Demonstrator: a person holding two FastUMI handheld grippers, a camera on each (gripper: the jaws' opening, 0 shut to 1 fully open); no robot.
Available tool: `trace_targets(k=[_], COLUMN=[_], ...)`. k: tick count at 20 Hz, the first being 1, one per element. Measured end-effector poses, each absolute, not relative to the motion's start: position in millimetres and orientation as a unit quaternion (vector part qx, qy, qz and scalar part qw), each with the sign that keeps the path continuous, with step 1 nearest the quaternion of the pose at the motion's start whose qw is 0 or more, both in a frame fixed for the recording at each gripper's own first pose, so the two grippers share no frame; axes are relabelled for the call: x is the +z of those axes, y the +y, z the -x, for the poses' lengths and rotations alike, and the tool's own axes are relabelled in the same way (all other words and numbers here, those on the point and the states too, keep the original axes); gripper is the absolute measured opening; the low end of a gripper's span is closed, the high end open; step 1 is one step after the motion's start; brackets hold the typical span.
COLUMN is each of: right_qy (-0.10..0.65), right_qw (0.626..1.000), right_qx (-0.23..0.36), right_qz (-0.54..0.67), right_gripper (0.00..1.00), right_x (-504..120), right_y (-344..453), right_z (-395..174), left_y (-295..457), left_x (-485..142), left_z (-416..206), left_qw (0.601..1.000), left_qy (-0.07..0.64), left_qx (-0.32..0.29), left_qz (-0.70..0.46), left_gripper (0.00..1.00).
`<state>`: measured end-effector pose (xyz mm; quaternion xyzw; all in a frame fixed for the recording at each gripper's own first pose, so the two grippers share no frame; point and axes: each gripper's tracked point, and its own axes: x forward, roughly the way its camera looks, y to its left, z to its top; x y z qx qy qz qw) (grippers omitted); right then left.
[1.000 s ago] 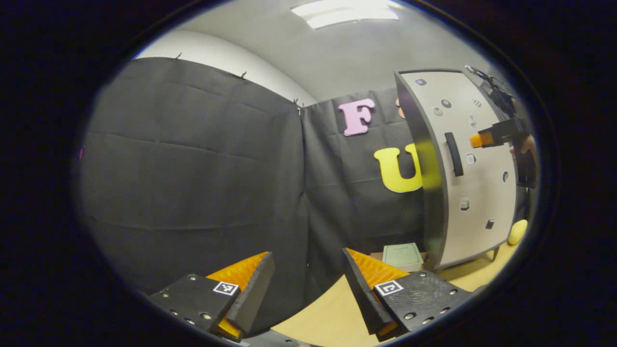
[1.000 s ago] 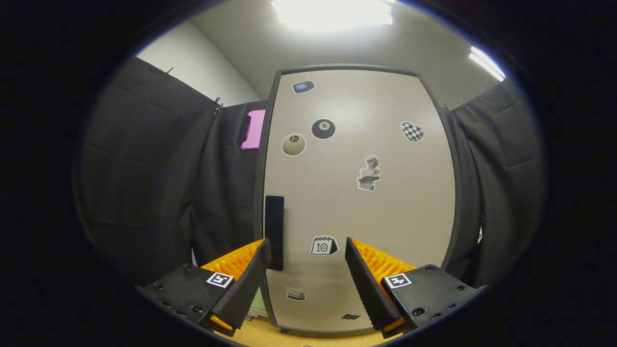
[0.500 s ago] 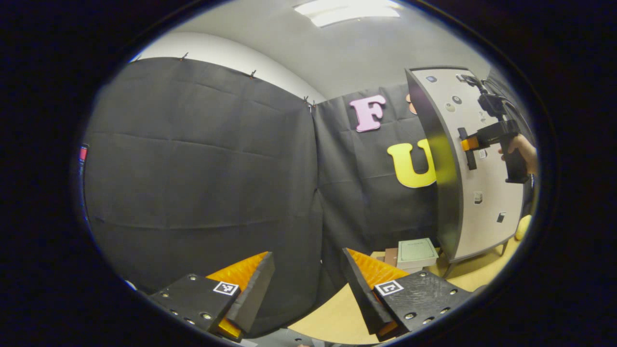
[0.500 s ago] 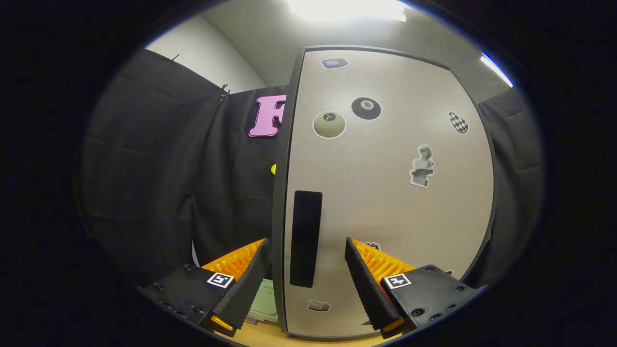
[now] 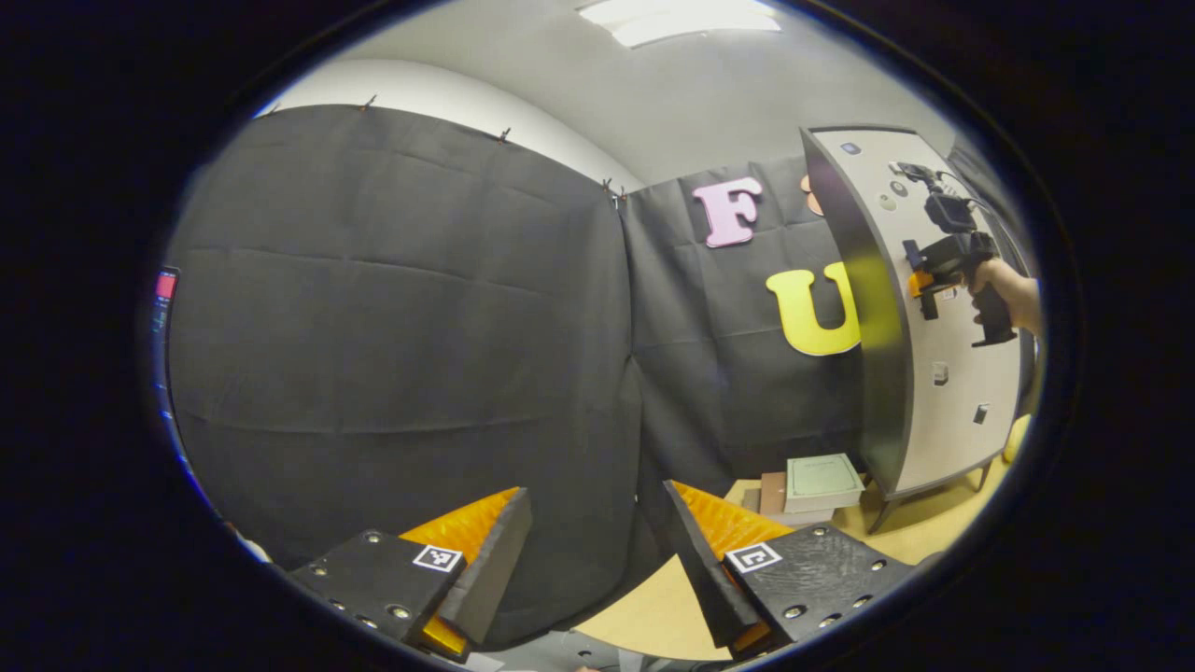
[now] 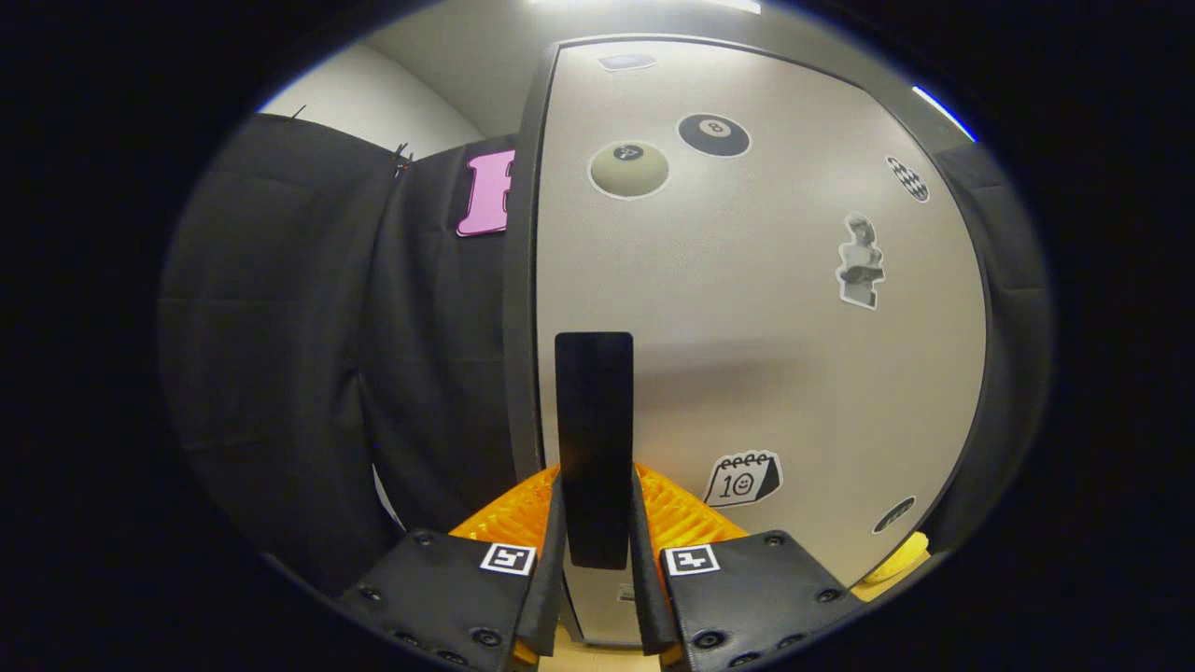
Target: Open the cabinet door with the right hand, grasp the bottle in the cabinet with the left hand and place it on the coaster, then close the cabinet door with the right hand.
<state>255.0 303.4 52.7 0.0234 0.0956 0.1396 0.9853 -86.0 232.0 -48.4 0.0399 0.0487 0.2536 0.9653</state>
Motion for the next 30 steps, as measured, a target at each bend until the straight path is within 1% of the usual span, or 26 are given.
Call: trace_targets(k=[1, 5, 7, 9, 10, 11, 12, 13, 17, 18, 19, 20, 21, 22, 23, 24, 25, 26, 27, 28, 29, 30], right_qy=[0.101, 0.113, 0.121, 0.123, 0.124, 0.126, 0.13, 0.131, 0.136, 0.136, 0.137, 0.135, 0.133, 0.132, 0.132, 0.134, 0.136, 0.137, 0.138, 0.139, 0.14, 0.142], right_qw=[0.984, 0.979, 0.975, 0.971, 0.969, 0.967, 0.965, 0.963, 0.957, 0.955, 0.954, 0.953, 0.952, 0.951, 0.949, 0.947, 0.945, 0.942, 0.94, 0.938, 0.935, 0.932], right_qx=[0.143, 0.17, 0.187, 0.203, 0.212, 0.22, 0.227, 0.233, 0.255, 0.259, 0.264, 0.267, 0.272, 0.277, 0.283, 0.289, 0.295, 0.302, 0.309, 0.315, 0.322, 0.33], right_qz=[-0.021, -0.015, -0.015, -0.022, -0.026, -0.029, -0.03, -0.03, -0.039, -0.041, -0.04, -0.039, -0.038, -0.038, -0.042, -0.045, -0.045, -0.043, -0.042, -0.043, -0.047, -0.049], right_gripper=[0.34, 0.12, 0.13, 0.1, 0.13, 0.12, 0.1, 0.12, 0.13, 0.1, 0.13, 0.1, 0.13, 0.1, 0.12, 0.1, 0.13, 0.13, 0.1, 0.1, 0.13, 0.1], right_x=[52.1, 53.2, 52.3, 52.0, 52.4, 53.4, 52.8, 53.3, 53.0, 52.8, 52.3, 52.6, 53.5, 54.7, 55.5, 55.0, 55.3, 53.3, 53.1, 54.0, 54.1, 53.8], right_y=[302.5, 302.9, 300.9, 299.0, 299.0, 297.6, 297.3, 296.1, 291.4, 290.9, 289.9, 288.8, 287.3, 285.4, 283.8, 281.2, 279.4, 279.1, 278.6, 279.4, 278.3, 276.5], right_z=[-254.4, -247.8, -246.4, -243.9, -243.5, -241.7, -240.7, -240.7, -235.8, -236.0, -235.3, -235.0, -234.7, -231.1, -230.0, -229.8, -231.2, -234.3, -236.0, -237.1, -237.8, -239.2], left_y=[232.8, 228.9, 224.2, 215.2, 210.0, 204.7, 200.6, 194.5, 165.0, 156.8, 148.4, 139.5, 132.1, 125.2, 118.4, 108.7, 98.5, 88.6, 78.9, 70.9, 62.0, 50.7], left_x=[-48.3, -46.4, -45.8, -44.7, -44.5, -43.7, -42.6, -39.8, -37.1, -37.4, -36.5, -34.9, -31.4, -27.6, -24.5, -23.1, -21.2, -21.4, -20.2, -19.0, -16.6, -13.9], left_z=[85.9, 74.9, 64.9, 56.3, 52.1, 47.9, 46.1, 42.2, 19.4, 13.6, 9.1, 5.4, 2.2, -0.3, -1.5, -4.4, -5.5, -6.5, -7.9, -8.5, -7.8, -6.6], left_qw=[0.966, 0.968, 0.971, 0.973, 0.975, 0.976, 0.978, 0.98, 0.986, 0.988, 0.989, 0.991, 0.992, 0.992, 0.992, 0.993, 0.993, 0.994, 0.994, 0.994, 0.995, 0.995], left_qy=[0.048, 0.042, 0.036, 0.033, 0.031, 0.029, 0.028, 0.026, 0.022, 0.022, 0.024, 0.023, 0.021, 0.018, 0.015, 0.012, 0.011, 0.011, 0.011, 0.012, 0.012, 0.011], left_qx=[0.253, 0.244, 0.236, 0.225, 0.219, 0.212, 0.204, 0.196, 0.16, 0.149, 0.139, 0.129, 0.122, 0.117, 0.114, 0.11, 0.105, 0.101, 0.097, 0.096, 0.094, 0.09], left_qz=[-0.039, -0.036, -0.032, -0.029, -0.029, -0.03, -0.03, -0.031, -0.033, -0.033, -0.033, -0.034, -0.037, -0.042, -0.045, -0.046, -0.045, -0.043, -0.042, -0.041, -0.04, -0.039], left_gripper=[0.84, 0.85, 0.85, 0.84, 0.85, 0.85, 0.85, 0.85, 0.85, 0.85, 0.85, 0.87, 0.85, 0.85, 0.84, 0.85, 0.84, 0.84, 0.84, 0.84, 0.84, 0.84])
